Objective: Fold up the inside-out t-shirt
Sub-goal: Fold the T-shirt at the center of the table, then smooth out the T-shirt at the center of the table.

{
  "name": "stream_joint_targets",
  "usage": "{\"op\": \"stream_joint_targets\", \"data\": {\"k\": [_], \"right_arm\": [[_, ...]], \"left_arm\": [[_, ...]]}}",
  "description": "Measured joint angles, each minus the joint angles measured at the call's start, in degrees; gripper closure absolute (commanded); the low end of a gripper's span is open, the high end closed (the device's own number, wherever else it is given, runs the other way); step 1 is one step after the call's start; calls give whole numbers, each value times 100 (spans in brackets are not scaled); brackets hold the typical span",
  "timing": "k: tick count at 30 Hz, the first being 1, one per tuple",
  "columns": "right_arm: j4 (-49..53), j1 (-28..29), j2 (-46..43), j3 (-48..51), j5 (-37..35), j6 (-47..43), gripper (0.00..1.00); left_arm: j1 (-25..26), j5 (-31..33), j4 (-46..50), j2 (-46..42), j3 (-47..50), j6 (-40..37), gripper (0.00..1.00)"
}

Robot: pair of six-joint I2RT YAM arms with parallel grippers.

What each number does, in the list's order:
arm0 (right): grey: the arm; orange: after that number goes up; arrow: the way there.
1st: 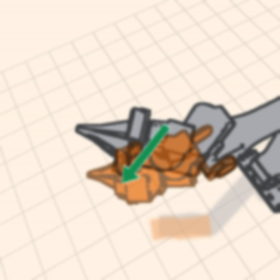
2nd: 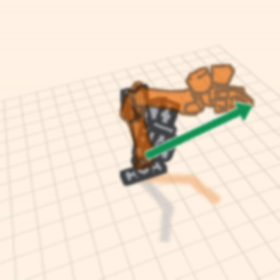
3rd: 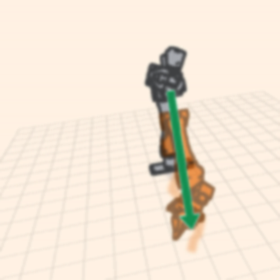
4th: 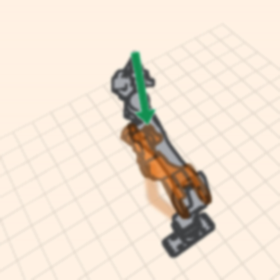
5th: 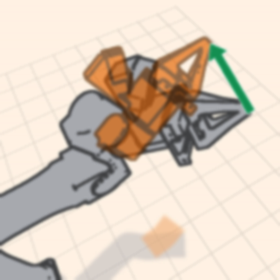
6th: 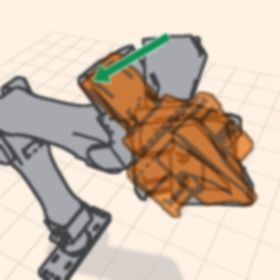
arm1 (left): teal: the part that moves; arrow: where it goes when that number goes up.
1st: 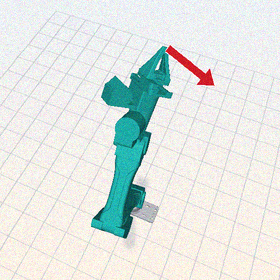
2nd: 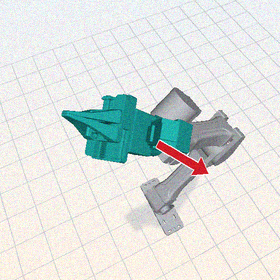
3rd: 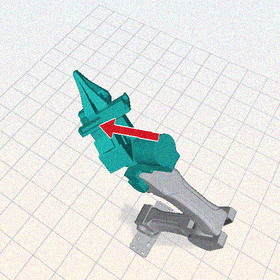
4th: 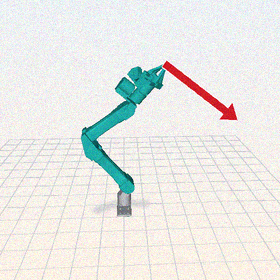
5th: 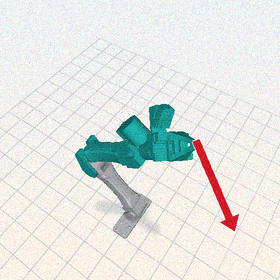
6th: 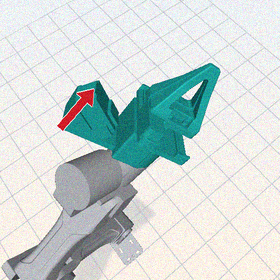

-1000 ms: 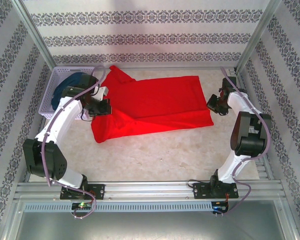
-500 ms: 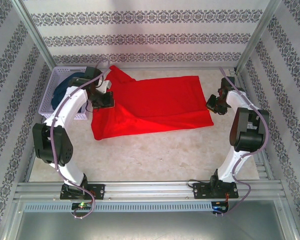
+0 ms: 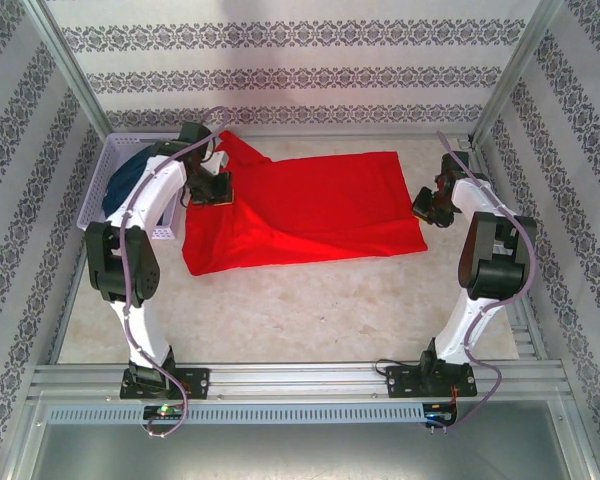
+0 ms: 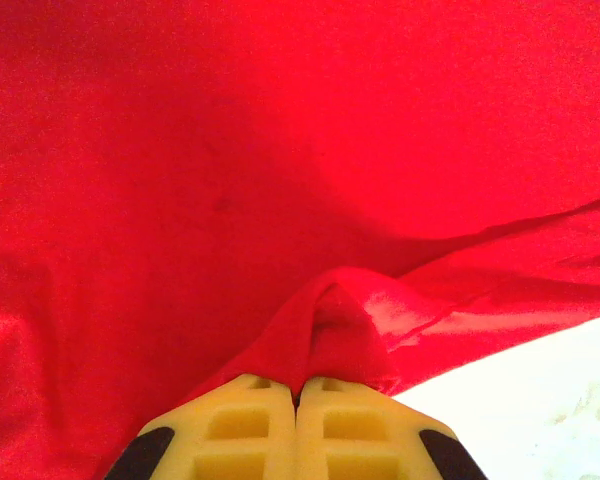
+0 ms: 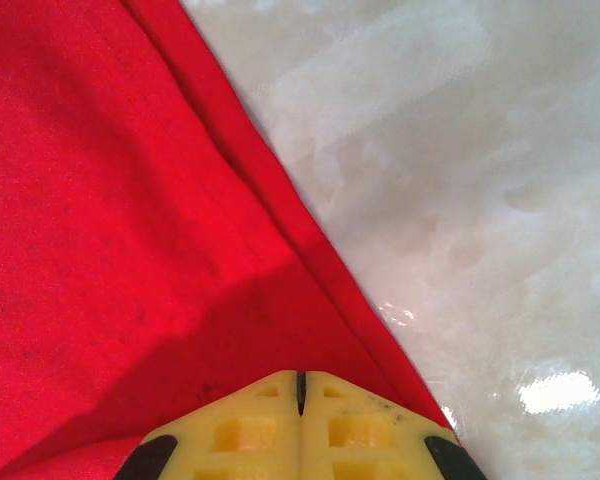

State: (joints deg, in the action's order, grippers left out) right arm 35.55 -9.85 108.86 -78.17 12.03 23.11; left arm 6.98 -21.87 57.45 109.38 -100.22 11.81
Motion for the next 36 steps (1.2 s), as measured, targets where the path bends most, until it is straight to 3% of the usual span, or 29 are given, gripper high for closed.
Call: {"op": "stream_joint_targets", "data": {"k": [4,10,15,19,23,26,30,33,36], "right_arm": [[-2,37,133,-79,-28,-22,92],[20,37,319,-273,-114,-114,64],[20,44,199,-481,-361,-225,54],[-376,256,-538,-13,-448,-356,48],[-1003,1255,-1506,710,-214,-667,44],[-1499,2540,-1655,828,-31,-1047,40],[-1895,4146,-1117,531,94,-1729,32],[-1971,4822,-323,-98,87,-2229,32],[-1952,5191,503,-807,-13,-2664,32]], "left_arm": [[0,166,122,413,-415,-28,94],[-15,442,267,1550,-1497,-72,81],[-42,651,426,2588,-2688,-57,56],[-42,896,511,2739,-2885,-24,49],[-48,1305,55,1735,-1316,116,45],[-111,1449,-435,398,337,367,44],[-367,1478,-1255,-1209,1928,748,42],[-710,1394,-2020,-2028,3047,1126,42],[-1054,1340,-2446,-2315,3786,1421,42]]}}
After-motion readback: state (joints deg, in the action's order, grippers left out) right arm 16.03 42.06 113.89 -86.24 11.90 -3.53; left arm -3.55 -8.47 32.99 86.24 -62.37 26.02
